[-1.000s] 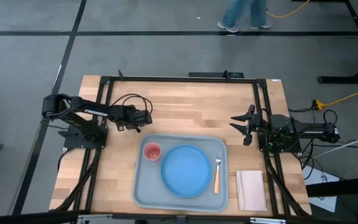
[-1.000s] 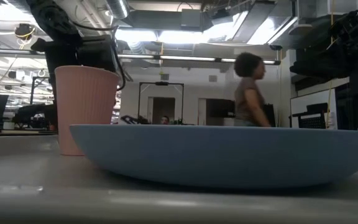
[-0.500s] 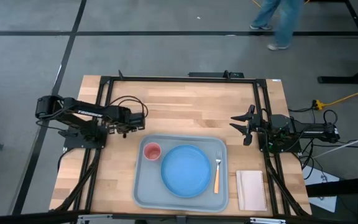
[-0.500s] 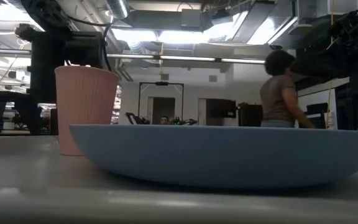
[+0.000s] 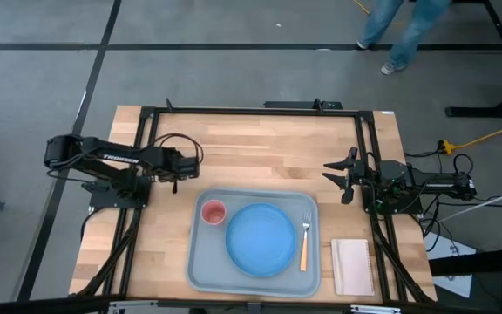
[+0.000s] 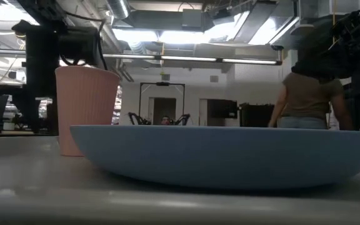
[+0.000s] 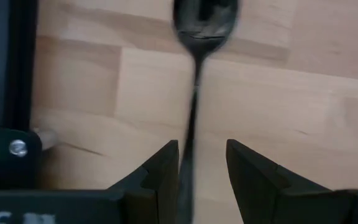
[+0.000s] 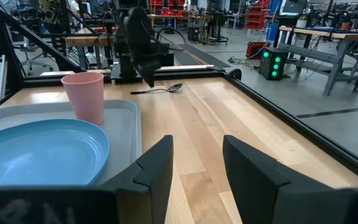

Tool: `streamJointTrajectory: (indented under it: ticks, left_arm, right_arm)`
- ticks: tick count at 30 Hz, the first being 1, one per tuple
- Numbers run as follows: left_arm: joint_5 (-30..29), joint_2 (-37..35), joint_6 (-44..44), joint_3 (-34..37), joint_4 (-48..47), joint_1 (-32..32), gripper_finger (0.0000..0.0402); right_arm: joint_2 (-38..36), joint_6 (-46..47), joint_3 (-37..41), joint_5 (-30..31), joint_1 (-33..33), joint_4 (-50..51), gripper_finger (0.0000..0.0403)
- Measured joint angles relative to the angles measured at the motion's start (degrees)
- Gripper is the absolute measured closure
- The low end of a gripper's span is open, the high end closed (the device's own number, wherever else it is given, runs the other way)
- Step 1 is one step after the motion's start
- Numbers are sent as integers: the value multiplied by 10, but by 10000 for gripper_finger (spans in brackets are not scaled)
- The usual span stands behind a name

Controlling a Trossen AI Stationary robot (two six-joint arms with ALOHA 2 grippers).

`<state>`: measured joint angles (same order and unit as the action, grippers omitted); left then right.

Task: Pick and place plate/cup/fork/spoon on tray
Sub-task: Put the black spoon on the gray tray on the left of the blue plate

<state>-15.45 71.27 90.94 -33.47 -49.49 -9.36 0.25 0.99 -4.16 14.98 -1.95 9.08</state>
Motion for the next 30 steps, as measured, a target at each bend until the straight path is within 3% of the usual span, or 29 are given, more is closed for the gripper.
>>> streamJointTrajectory:
  ticks: [16,23,26,30]
  left_arm:
    - [1,82,-9,0,16,-7,273]
    - [36,99,-48,-3,28,-24,274]
    - [38,99,-56,-2,34,-24,290]
    - [42,99,-56,-2,42,-24,343]
  right_arm:
    - [0,0,0,0,0,0,257]
    - [0,0,0,-1,0,0,257]
    - [0,1,0,-1,0,0,257]
    - [0,2,0,-2,0,0,257]
